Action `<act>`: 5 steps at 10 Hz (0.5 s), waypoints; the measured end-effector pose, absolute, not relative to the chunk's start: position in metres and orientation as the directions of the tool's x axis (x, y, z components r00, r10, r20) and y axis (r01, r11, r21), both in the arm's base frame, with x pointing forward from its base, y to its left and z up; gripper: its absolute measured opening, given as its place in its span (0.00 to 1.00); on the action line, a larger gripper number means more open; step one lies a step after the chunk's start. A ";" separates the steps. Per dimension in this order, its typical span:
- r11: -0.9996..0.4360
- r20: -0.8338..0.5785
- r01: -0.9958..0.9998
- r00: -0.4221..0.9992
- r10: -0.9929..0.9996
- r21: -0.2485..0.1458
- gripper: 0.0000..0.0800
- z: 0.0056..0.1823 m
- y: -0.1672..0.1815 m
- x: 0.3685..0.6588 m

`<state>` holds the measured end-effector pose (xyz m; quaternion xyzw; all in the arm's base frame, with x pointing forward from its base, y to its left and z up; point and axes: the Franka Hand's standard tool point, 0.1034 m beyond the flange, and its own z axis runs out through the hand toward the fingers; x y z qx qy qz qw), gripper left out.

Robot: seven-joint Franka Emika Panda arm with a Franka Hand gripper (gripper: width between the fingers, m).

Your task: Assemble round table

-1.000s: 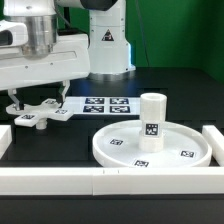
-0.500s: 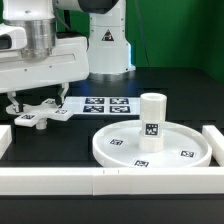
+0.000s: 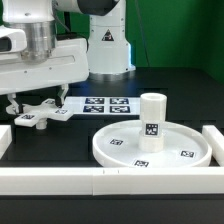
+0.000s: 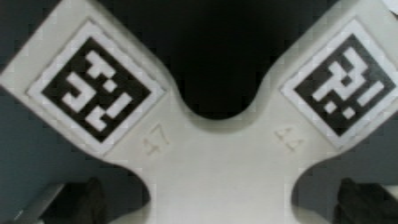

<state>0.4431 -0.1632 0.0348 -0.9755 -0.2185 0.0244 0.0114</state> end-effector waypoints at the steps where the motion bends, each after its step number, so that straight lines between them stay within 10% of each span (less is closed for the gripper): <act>1: -0.904 -0.044 0.426 0.903 0.427 -0.034 0.81 0.034 -0.163 0.443; 5: -0.904 -0.053 0.425 0.903 0.427 -0.040 0.81 0.029 -0.163 0.439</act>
Offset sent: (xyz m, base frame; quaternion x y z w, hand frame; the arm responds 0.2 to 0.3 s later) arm 0.0007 0.0015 -0.0070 0.0019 0.0084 0.0004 1.0000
